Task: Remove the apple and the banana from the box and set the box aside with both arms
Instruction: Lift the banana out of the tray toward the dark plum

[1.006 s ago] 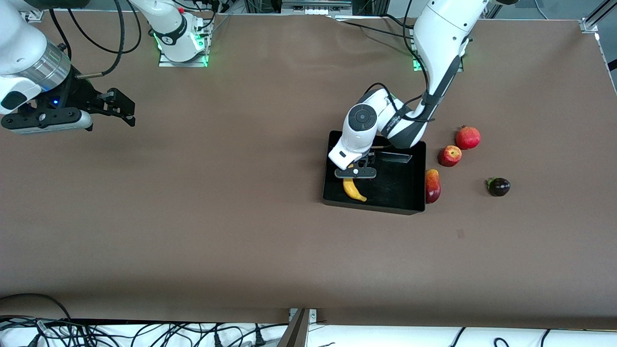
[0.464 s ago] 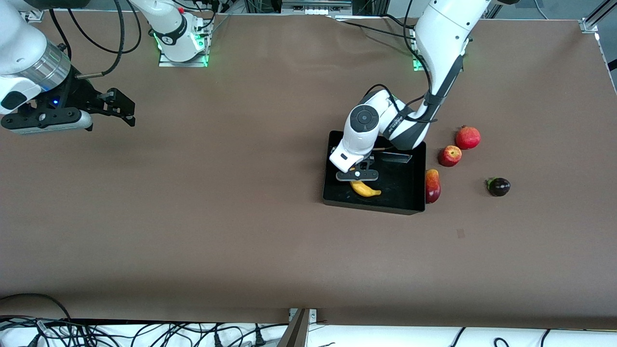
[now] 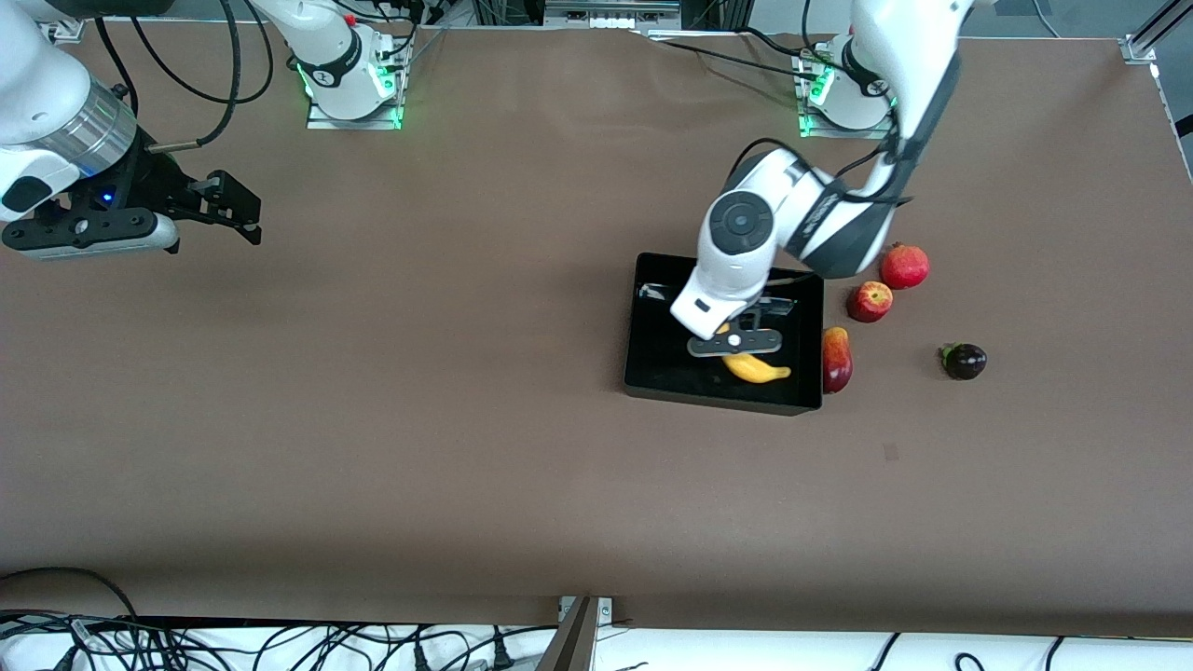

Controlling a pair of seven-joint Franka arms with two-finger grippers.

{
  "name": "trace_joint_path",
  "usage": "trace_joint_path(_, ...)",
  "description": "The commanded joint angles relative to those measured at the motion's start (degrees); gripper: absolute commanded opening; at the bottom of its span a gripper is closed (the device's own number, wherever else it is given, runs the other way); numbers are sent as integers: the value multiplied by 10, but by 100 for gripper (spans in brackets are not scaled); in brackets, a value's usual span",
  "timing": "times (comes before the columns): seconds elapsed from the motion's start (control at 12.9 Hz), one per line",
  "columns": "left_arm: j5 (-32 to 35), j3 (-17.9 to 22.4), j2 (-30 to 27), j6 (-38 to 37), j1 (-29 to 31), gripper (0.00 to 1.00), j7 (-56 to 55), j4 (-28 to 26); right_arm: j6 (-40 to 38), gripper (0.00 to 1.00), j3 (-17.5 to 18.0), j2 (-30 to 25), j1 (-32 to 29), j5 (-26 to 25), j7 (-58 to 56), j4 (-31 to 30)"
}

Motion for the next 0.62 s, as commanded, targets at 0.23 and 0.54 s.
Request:
trace_joint_path(0.23,1,47,-31,-37,98,0,345,-8,8,100,1,30,4,-7,-4,4)
trace_joint_path(0.54,0,77,-6,-24,157,2,509,-11,-26,100,2,86,27,-3,-8,2)
